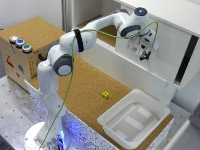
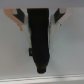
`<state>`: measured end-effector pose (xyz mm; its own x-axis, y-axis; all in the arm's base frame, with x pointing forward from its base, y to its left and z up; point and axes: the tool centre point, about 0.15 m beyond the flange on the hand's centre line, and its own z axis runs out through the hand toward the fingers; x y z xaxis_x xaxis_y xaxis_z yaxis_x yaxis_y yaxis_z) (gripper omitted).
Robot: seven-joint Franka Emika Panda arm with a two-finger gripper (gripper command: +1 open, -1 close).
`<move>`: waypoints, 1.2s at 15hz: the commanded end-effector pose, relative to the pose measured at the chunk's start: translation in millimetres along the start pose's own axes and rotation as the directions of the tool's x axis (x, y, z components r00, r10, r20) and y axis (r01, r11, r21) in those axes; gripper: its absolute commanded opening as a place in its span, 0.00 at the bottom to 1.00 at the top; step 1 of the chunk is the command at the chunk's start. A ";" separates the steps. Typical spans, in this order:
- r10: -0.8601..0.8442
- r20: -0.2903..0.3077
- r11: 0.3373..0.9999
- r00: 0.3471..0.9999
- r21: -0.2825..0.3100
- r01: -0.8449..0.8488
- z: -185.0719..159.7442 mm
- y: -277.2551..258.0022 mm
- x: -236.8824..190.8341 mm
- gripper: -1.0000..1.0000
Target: Slide the door to the left side
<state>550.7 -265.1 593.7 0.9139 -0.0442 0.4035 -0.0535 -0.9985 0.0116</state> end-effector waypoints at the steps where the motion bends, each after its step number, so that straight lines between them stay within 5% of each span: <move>1: 0.043 0.008 0.988 0.999 -0.148 -0.042 18.9 -53.2 11.5 0.00; 10: -0.041 0.038 0.997 0.998 -0.069 0.044 26.2 -96.3 33.2 0.00; 18: -0.033 -0.029 0.997 0.999 -0.070 0.031 23.0 -167.1 68.3 0.00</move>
<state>551.4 -190.6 594.0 0.9243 0.0057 0.3816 0.0012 -0.9999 0.0121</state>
